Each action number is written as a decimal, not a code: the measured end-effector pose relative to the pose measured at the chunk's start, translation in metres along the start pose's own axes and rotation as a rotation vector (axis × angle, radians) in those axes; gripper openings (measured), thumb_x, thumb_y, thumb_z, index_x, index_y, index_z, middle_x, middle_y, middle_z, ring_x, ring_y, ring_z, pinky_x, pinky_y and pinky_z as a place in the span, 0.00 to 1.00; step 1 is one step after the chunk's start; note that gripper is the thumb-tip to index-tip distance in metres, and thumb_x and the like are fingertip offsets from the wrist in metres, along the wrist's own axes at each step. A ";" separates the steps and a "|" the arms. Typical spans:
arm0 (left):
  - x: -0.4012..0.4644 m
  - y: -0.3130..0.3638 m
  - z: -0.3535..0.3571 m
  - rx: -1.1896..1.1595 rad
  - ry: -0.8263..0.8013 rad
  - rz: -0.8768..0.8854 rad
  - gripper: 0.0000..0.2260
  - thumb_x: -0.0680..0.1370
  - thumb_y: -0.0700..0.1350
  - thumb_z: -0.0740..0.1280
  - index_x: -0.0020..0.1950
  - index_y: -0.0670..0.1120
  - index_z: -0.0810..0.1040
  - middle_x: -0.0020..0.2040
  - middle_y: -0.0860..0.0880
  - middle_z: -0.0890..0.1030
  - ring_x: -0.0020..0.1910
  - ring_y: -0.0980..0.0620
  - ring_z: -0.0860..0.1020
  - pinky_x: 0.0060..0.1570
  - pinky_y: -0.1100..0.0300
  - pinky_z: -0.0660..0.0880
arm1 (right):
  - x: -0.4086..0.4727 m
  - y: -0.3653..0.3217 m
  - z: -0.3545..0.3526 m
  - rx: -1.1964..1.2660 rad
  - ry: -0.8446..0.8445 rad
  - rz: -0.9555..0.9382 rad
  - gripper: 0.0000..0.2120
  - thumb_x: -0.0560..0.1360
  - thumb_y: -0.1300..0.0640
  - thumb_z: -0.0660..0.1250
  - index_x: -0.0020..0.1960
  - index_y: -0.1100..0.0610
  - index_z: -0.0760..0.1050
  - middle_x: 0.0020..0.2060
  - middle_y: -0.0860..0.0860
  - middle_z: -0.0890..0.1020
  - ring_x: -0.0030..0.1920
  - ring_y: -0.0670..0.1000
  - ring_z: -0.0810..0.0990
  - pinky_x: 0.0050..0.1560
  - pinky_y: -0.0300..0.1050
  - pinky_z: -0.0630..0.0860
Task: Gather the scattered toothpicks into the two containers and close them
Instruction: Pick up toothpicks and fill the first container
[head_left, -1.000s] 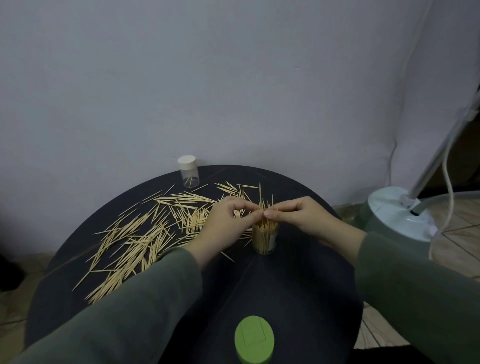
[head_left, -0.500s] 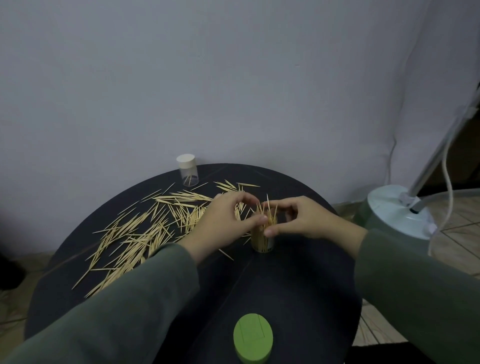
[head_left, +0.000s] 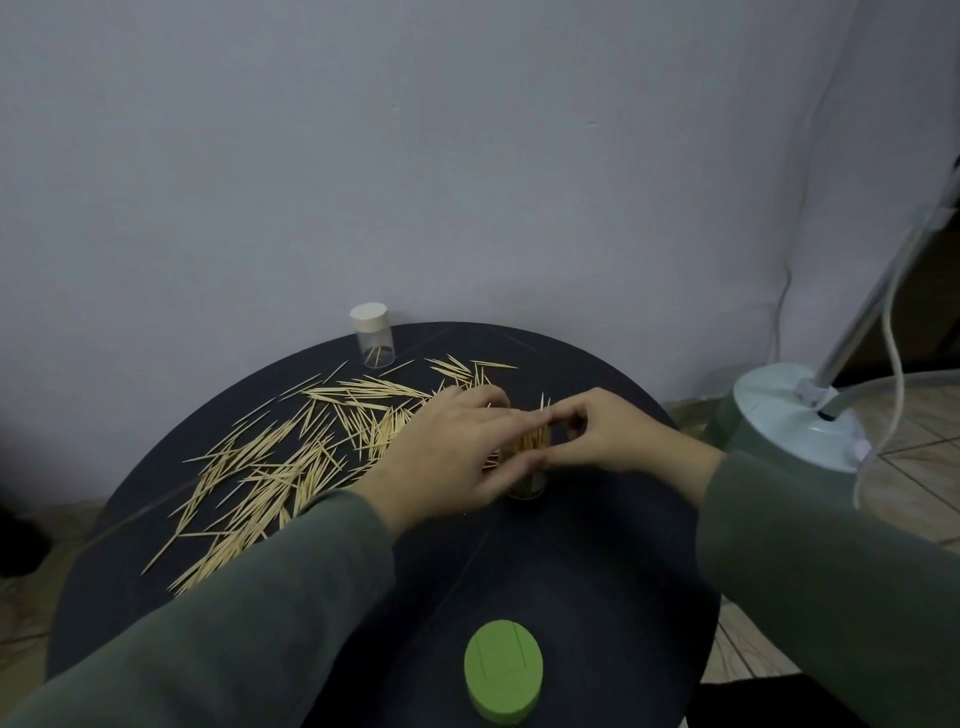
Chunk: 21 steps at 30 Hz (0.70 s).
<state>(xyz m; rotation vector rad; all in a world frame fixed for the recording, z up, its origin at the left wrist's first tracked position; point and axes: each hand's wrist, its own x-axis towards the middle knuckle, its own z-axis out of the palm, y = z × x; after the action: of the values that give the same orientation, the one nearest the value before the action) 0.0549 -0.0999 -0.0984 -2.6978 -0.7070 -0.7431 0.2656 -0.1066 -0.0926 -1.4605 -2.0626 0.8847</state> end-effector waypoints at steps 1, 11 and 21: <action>-0.002 -0.002 0.002 0.002 -0.006 0.000 0.19 0.79 0.56 0.59 0.65 0.48 0.78 0.53 0.50 0.83 0.56 0.49 0.78 0.46 0.54 0.76 | 0.000 0.000 0.000 0.011 -0.002 -0.002 0.08 0.68 0.47 0.76 0.46 0.40 0.81 0.26 0.39 0.77 0.31 0.43 0.71 0.34 0.38 0.69; 0.007 0.007 0.002 -0.241 -0.193 -0.283 0.33 0.76 0.65 0.59 0.78 0.54 0.56 0.77 0.57 0.60 0.75 0.53 0.56 0.72 0.49 0.61 | -0.001 -0.001 0.000 -0.022 -0.025 0.011 0.10 0.71 0.50 0.74 0.49 0.40 0.76 0.34 0.47 0.77 0.35 0.47 0.73 0.38 0.41 0.71; -0.005 -0.007 -0.001 0.015 -0.098 0.044 0.20 0.79 0.59 0.57 0.62 0.51 0.80 0.61 0.55 0.81 0.63 0.48 0.76 0.54 0.50 0.72 | -0.004 -0.008 0.002 -0.005 -0.045 0.005 0.15 0.71 0.52 0.75 0.57 0.47 0.80 0.24 0.30 0.75 0.30 0.30 0.73 0.32 0.26 0.67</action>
<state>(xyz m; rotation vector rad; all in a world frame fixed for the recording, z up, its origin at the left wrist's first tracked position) 0.0466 -0.0964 -0.0992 -2.7424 -0.6700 -0.5969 0.2607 -0.1126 -0.0884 -1.4617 -2.0961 0.9223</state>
